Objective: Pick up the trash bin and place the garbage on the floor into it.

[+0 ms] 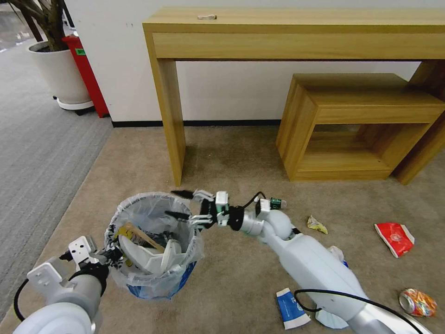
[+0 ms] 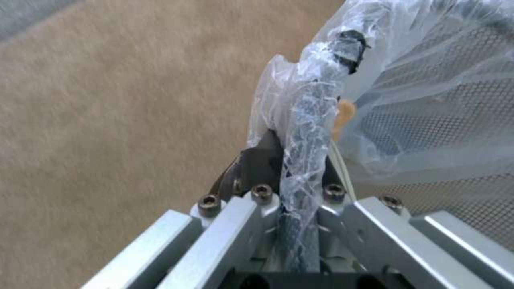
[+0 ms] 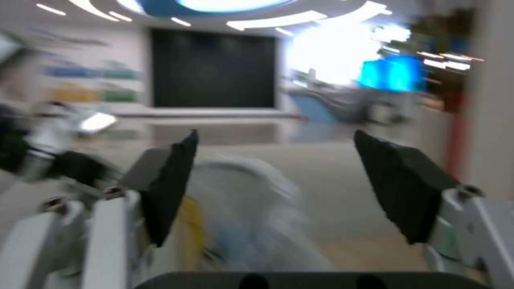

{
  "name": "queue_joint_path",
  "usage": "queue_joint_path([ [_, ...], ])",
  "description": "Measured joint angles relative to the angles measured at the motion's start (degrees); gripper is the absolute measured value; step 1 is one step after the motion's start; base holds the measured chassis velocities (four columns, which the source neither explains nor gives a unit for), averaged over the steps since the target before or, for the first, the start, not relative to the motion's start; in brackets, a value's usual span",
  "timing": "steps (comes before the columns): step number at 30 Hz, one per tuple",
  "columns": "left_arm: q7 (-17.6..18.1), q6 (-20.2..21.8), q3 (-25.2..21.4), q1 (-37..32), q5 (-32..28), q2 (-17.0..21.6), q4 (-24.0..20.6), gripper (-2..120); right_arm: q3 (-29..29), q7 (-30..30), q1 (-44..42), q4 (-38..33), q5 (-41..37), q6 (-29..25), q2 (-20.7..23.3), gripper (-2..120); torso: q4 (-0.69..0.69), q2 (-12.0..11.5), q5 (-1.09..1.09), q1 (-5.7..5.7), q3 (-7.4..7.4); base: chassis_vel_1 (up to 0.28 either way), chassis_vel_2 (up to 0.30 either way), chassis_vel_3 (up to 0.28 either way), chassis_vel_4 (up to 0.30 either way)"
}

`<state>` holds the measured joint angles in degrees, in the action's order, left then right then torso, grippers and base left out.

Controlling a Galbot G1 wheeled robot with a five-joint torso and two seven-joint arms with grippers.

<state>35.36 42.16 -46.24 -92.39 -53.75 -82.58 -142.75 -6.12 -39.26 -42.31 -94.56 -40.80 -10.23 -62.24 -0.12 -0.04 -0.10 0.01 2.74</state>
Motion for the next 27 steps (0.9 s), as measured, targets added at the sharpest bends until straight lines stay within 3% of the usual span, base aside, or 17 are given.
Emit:
queue_joint_path([
  [1,0.04,0.00,-0.29,0.10,-0.19,0.21,0.05,1,0.72,2.68,-0.80,-1.42,0.57,0.92,1.07,82,-0.01,0.00,0.00,0.00,0.00,0.000,0.000,0.000,0.000],
  [2,0.24,0.00,-1.27,0.37,-0.93,0.94,0.21,1,2.87,11.72,-3.46,-6.01,2.40,4.61,4.06,90,-0.03,0.00,-0.01,0.00,0.00,0.000,0.000,0.000,0.000],
  [3,0.24,0.00,-1.27,0.37,-0.93,0.94,0.21,1,2.87,11.72,-3.46,-6.01,2.40,4.61,4.06,90,-0.03,0.00,-0.01,0.00,0.00,0.000,0.000,0.000,0.000],
  [6,0.56,0.00,-2.07,0.75,-2.09,1.41,0.16,1,8.40,31.42,-10.71,-15.24,2.76,15.14,9.50,100,-0.02,0.00,0.00,0.00,0.00,0.000,0.000,0.000,0.000],
  [7,0.60,0.00,-2.00,0.86,-2.21,1.35,0.11,1,10.42,35.24,-12.61,-17.45,2.47,17.83,10.59,100,-0.01,0.00,0.00,0.00,0.00,0.000,0.000,0.000,0.000],
  [8,0.60,0.00,-2.00,0.86,-2.21,1.35,0.11,1,10.42,35.24,-12.61,-17.45,2.47,17.83,10.59,100,-0.01,0.00,0.00,0.00,0.00,0.000,0.000,0.000,0.000],
  [10,0.66,0.00,-1.58,1.00,-2.29,1.22,-0.09,1,18.01,45.38,-18.93,-24.40,0.21,27.73,13.45,100,-0.01,0.00,0.01,0.00,0.00,0.000,0.000,0.000,0.000],
  [11,0.66,0.00,-1.58,1.00,-2.29,1.22,-0.09,1,18.01,45.38,-18.93,-24.40,0.21,27.73,13.45,100,-0.01,0.00,0.01,0.00,0.00,0.000,0.000,0.000,0.000],
  [14,0.64,0.00,-1.31,0.87,-2.36,1.27,-0.21,1,25.55,57.52,-26.95,-31.47,-9.22,40.99,16.39,100,-0.01,0.00,0.00,0.00,-0.01,0.000,0.000,0.000,0.000],
  [22,0.48,0.00,-0.59,0.82,-2.67,0.98,-0.28,1,31.89,68.02,-39.77,-34.99,-14.53,50.07,17.87,100,0.00,0.00,-0.01,0.00,-0.01,0.000,0.000,0.000,0.000],
  [27,0.44,-0.01,-0.65,0.72,-2.75,1.01,0.05,1,32.65,69.91,-43.06,-35.23,-15.39,52.40,17.86,100,0.00,0.00,-0.01,0.00,0.00,0.000,0.000,0.000,0.000],
])
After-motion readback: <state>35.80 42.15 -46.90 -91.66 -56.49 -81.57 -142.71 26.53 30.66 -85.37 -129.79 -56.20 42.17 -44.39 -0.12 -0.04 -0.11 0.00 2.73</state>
